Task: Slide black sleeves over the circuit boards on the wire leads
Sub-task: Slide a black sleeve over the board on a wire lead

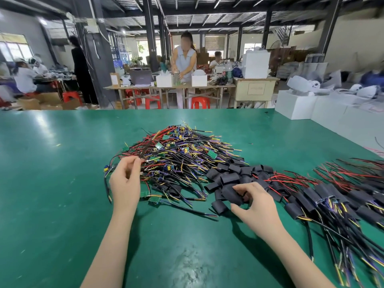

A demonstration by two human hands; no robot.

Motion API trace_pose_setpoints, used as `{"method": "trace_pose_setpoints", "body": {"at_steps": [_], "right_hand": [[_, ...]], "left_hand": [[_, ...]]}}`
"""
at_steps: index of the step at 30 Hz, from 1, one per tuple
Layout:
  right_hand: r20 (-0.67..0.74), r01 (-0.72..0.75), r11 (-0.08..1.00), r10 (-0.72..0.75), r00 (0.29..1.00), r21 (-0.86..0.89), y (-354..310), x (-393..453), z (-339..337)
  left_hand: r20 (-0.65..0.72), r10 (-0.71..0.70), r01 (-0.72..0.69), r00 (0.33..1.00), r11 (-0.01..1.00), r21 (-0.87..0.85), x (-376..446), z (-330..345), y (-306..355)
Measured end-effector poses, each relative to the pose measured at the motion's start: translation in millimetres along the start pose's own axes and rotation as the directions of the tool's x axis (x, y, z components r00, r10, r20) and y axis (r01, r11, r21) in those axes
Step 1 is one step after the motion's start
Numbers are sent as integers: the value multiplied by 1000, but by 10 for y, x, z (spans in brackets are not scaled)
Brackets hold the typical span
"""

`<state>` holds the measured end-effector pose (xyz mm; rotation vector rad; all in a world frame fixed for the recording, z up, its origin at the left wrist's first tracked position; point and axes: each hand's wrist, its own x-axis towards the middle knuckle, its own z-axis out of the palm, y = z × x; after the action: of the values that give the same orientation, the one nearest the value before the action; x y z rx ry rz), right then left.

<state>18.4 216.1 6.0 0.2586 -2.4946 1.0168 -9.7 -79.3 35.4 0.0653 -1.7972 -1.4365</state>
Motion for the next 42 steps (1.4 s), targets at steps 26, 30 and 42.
{"method": "trace_pose_setpoints", "body": {"at_steps": [26,30,42], "right_hand": [[108,28,957,4,994,-289,117,-47,-31],[124,-16,965,50,991,-263,110,-57,-24],[23,73,993,-71,997,-89,65,-48,-65]], "left_hand": [[433,-62,-13,899,986,168,-467,328,3],[408,-26,-39,913,988,149,-505,334,59],[527,-21,-62,850,988,140,-553,333,128]]}}
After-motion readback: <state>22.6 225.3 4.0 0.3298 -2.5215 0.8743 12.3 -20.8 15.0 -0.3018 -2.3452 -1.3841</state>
